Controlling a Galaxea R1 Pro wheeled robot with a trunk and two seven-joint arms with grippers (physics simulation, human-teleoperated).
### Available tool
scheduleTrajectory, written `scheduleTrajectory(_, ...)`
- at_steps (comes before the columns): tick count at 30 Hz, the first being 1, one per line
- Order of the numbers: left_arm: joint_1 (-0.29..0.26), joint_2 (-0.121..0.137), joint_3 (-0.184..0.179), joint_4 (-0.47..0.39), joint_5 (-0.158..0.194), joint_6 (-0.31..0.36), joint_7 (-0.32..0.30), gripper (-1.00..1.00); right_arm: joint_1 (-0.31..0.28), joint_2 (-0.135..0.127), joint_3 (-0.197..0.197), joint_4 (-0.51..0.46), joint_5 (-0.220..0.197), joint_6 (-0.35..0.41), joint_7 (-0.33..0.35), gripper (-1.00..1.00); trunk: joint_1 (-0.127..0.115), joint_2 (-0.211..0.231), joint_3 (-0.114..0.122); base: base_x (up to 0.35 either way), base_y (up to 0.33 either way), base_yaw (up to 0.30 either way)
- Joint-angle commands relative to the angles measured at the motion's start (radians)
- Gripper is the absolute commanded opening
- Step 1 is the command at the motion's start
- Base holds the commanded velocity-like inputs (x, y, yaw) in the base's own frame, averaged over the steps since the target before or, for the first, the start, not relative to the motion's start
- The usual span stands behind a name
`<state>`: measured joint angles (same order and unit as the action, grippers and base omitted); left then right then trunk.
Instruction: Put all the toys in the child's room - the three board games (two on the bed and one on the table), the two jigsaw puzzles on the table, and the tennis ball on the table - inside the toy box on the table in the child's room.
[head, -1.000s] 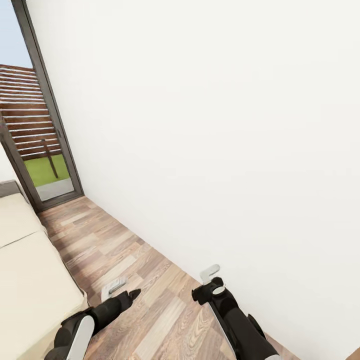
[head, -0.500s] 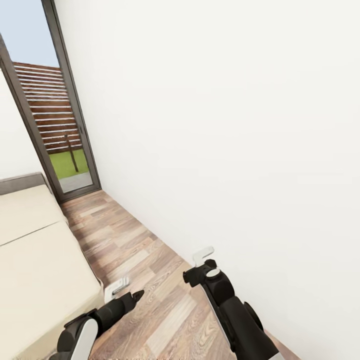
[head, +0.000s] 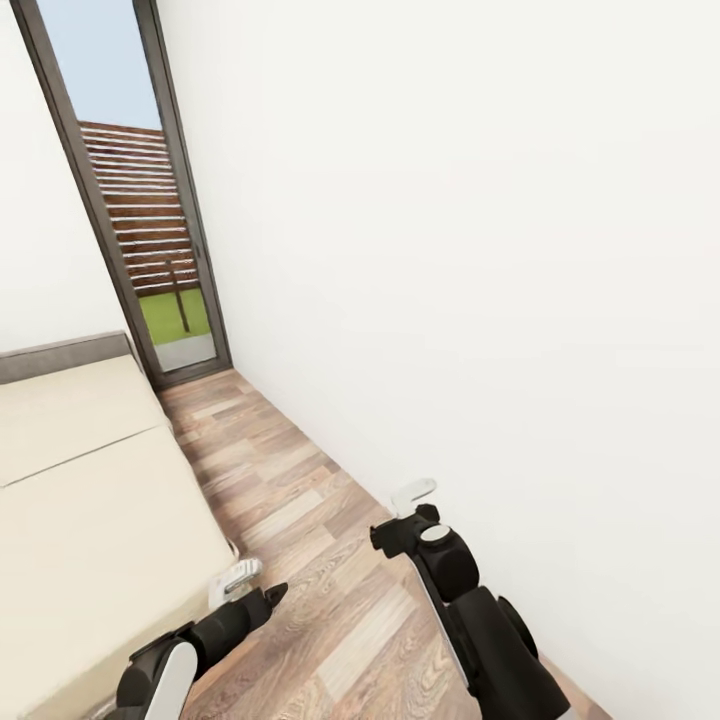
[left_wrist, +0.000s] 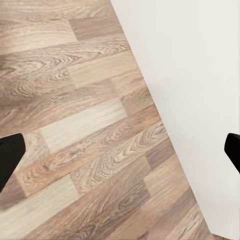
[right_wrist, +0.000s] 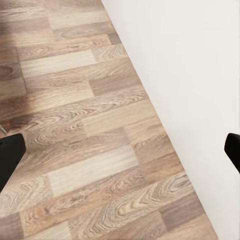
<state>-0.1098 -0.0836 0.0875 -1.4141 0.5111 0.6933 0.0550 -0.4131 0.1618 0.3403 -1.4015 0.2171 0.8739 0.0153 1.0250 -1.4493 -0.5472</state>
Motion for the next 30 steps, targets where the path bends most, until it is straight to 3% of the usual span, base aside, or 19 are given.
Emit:
scheduleTrajectory(1,-0.001,-0.001,0.002,-0.001,0.01,0.005,0.007,1.0,-0.001,0.0,0.001,-0.006,0.006,0.011,0.002,1.0,0.0,-0.001,-0.002,0.0,0.241,0.188)
scheduleTrajectory(15,-0.001,-0.001,0.001,0.005,0.009,0.005,0.008,1.0,0.0,-0.003,0.002,-0.017,0.007,0.017,0.002,1.0,0.0,-0.001,-0.009,0.0,0.293,0.081)
scheduleTrajectory(16,-0.001,-0.001,0.005,0.008,0.041,0.005,0.008,1.0,0.0,-0.003,0.002,-0.019,0.007,0.018,0.002,1.0,0.0,-0.001,-0.009,-0.038,0.312,0.002)
scheduleTrajectory(19,-0.001,0.0,0.009,0.01,0.085,0.005,0.009,1.0,0.0,-0.002,0.001,-0.022,0.007,0.019,0.001,1.0,0.0,-0.001,-0.009,-0.072,0.312,0.001)
scheduleTrajectory(30,-0.001,0.002,0.004,0.016,0.105,0.005,0.008,1.0,0.004,-0.002,0.0,-0.074,0.012,0.022,-0.002,1.0,0.0,-0.001,-0.009,-0.102,0.308,0.086)
